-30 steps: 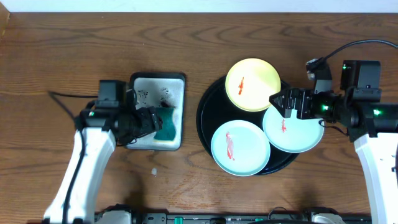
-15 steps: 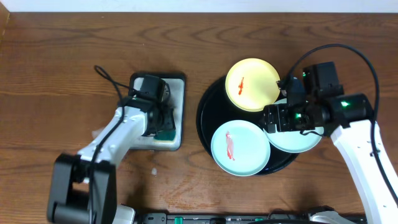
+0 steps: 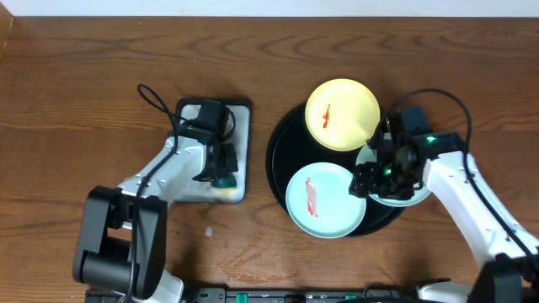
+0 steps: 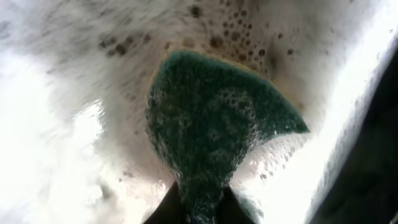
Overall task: Clean dirty plates on tray and stack at the side
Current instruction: 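Grasp green sponge with left gripper and rim of right green plate with right gripper, then lift the green plate with right gripper and tilt it up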
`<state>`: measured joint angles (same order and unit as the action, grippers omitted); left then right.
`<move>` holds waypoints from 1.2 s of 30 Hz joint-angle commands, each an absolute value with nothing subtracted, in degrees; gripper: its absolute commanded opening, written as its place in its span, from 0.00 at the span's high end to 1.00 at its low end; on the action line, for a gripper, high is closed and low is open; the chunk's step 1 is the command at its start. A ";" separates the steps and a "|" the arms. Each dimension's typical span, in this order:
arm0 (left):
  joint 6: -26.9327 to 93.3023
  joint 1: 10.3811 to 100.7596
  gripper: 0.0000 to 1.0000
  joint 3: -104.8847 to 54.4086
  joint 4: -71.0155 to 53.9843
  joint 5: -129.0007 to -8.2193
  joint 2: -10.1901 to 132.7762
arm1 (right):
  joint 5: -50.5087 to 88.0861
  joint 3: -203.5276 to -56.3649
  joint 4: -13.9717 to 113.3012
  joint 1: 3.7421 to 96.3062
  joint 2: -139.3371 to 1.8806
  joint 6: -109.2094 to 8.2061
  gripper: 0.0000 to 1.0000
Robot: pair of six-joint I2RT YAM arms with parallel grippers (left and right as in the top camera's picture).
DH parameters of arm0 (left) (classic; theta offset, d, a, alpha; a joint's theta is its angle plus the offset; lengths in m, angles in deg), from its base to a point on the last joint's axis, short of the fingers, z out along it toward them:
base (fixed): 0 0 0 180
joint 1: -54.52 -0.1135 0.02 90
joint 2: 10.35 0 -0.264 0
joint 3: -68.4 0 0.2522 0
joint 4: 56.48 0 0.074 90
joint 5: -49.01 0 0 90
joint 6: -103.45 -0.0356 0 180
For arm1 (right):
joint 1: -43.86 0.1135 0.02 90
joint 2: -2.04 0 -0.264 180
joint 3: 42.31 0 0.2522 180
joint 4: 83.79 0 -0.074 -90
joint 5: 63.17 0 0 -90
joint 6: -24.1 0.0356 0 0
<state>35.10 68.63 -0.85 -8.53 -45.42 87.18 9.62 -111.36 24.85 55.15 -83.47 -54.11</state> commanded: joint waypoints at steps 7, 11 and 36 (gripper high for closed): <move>35.16 68.37 0.73 -2.09 -5.82 -43.50 80.06 | 10.91 -104.43 33.96 56.18 -90.09 -50.28 0.46; 35.16 68.37 0.67 -2.07 -5.03 -43.50 79.97 | 8.09 -101.96 38.24 57.71 -91.40 -49.50 0.75; 34.94 68.37 0.43 -2.07 -4.37 -43.47 79.97 | 13.93 -112.95 41.02 55.52 -91.27 -56.88 0.81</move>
<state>35.51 68.59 -0.87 -4.57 -44.41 80.41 13.47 -110.26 42.51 56.09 -90.92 -55.09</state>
